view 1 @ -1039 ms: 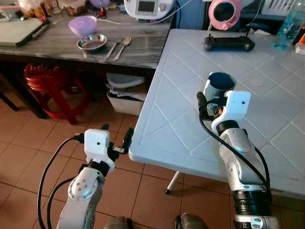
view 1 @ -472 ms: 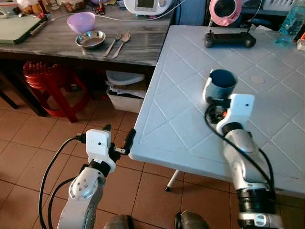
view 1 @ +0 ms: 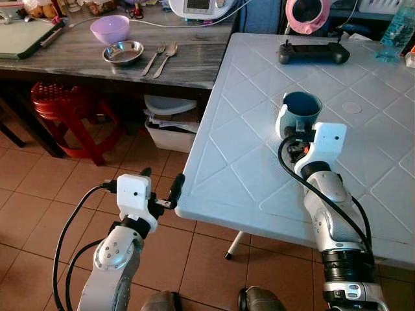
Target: Setting the table
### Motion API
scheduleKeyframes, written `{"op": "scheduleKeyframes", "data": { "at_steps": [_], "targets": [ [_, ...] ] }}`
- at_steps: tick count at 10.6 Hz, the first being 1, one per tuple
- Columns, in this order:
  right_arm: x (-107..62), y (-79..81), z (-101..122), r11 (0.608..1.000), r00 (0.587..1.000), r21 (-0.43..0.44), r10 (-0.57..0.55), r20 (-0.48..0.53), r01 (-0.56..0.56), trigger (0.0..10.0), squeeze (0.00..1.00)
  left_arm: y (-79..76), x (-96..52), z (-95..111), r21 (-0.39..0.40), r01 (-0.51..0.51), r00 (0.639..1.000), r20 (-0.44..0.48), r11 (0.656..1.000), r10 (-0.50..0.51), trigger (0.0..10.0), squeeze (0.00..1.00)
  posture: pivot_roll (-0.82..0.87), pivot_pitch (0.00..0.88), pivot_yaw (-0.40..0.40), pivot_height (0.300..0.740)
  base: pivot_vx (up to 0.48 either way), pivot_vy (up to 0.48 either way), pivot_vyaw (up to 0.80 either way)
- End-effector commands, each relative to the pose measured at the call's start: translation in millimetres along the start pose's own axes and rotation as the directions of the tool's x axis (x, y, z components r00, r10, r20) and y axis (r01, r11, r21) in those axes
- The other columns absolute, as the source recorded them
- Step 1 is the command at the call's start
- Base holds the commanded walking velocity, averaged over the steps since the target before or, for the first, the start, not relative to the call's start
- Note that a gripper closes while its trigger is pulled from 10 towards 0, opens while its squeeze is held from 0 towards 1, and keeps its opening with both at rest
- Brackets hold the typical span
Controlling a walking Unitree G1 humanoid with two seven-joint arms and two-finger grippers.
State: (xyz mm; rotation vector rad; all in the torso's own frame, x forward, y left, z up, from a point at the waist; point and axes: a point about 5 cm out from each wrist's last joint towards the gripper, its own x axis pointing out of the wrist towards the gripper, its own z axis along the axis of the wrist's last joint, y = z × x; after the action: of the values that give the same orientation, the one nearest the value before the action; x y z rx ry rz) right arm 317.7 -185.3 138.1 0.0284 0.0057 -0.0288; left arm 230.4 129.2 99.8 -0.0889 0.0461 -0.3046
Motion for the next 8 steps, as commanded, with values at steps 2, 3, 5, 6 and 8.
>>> {"op": "scheduleKeyframes", "data": {
  "at_steps": [2, 3, 5, 6, 8],
  "targets": [
    [2.4, 0.0, 3.0, 1.0, 1.0, 0.004, -0.005, 0.016, 0.005, 0.0, 0.0, 2.2, -0.2, 2.3, 0.01, -0.003, 1.0, 0.002, 1.0, 0.003, 10.0, 0.0, -0.03, 0.111, 0.08, 0.74, 0.0, 0.0, 0.0],
    [2.2, -0.4, 2.6, 1.0, 1.0, 0.002, -0.006, 0.017, 0.006, 0.0, 0.0, 2.2, 0.0, 2.2, 0.01, -0.003, 1.0, 0.003, 1.0, 0.003, 10.0, 0.0, -0.03, 0.111, 0.08, 0.74, 0.0, 0.0, 0.0],
    [1.8, -2.1, 1.9, 1.0, 1.0, -0.006, -0.012, 0.019, 0.012, 0.0, 0.0, 1.4, 0.7, 1.4, 0.007, 0.0, 1.0, 0.003, 1.0, 0.0, 10.0, 0.0, -0.03, 0.104, 0.074, 0.74, 0.0, 0.0, 0.0],
    [1.1, -3.2, 2.6, 1.0, 1.0, -0.009, -0.015, 0.023, 0.015, 0.0, 0.0, -0.6, 1.0, 2.8, -0.007, 0.024, 1.0, 0.014, 1.0, -0.024, 10.0, 0.0, -0.03, 0.098, 0.07, 0.74, 0.0, 0.0, 0.0],
    [-1.2, -5.4, 4.0, 1.0, 0.999, -0.01, -0.019, 0.037, 0.019, 0.0, 0.0, -7.9, 1.2, 5.6, -0.05, 0.1, 0.995, 0.03, 0.994, -0.099, 10.0, 0.0, -0.03, 0.085, 0.062, 0.74, 0.0, 0.0, 0.0]
  ]
}}
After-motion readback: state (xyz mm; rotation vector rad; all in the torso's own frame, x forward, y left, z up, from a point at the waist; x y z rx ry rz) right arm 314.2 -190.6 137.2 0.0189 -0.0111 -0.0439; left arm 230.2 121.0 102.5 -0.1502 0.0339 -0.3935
